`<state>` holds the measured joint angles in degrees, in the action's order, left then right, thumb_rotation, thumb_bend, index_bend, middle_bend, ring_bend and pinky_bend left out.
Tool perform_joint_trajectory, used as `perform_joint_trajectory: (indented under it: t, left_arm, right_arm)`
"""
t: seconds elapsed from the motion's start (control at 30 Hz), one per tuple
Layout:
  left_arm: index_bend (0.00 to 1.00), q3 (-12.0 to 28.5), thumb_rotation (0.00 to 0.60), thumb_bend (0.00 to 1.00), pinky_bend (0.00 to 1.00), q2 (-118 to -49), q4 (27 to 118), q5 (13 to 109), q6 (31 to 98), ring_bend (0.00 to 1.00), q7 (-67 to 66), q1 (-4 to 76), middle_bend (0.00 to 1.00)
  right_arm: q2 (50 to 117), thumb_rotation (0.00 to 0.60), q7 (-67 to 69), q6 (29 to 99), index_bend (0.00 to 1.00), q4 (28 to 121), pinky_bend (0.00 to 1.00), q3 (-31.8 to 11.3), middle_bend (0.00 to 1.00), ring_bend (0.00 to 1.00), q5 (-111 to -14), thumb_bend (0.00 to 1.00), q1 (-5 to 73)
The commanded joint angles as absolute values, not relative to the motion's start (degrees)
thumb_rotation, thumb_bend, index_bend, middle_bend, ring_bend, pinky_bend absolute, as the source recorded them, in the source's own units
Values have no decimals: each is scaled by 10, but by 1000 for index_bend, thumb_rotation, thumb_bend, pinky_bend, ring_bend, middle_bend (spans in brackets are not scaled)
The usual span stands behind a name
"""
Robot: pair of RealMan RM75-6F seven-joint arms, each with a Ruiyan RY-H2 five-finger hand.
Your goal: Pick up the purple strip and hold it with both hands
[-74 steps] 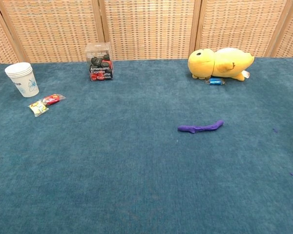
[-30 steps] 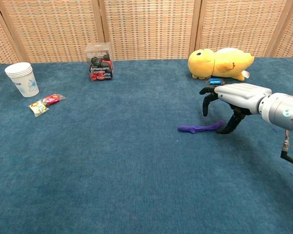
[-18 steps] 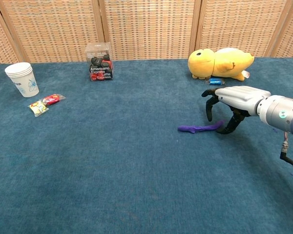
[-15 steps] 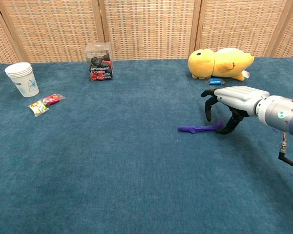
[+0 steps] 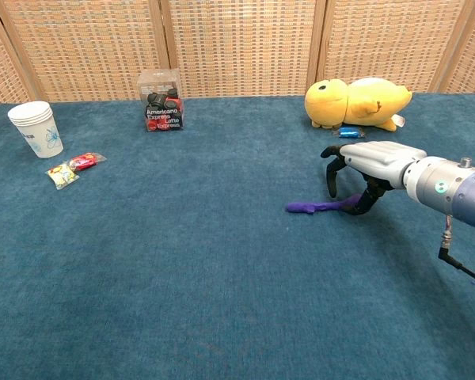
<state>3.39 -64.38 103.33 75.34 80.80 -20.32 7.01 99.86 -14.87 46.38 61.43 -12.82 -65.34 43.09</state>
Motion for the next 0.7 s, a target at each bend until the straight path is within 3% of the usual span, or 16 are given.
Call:
perform_joint_trajectory:
  t: [0.03, 0.7]
  left_arm:
    - [0, 34, 600, 0, 0, -643, 1033, 753, 808, 0, -203, 71, 0]
    - [0, 30, 600, 0, 0, -641, 1036, 755, 806, 0, -198, 73, 0]
  right_arm:
    - [1000, 600, -152, 463, 513, 613, 0, -127, 136, 0, -648, 498, 432]
    - [1007, 600, -163, 465, 563, 604, 0, -122, 156, 0, -637, 535, 439]
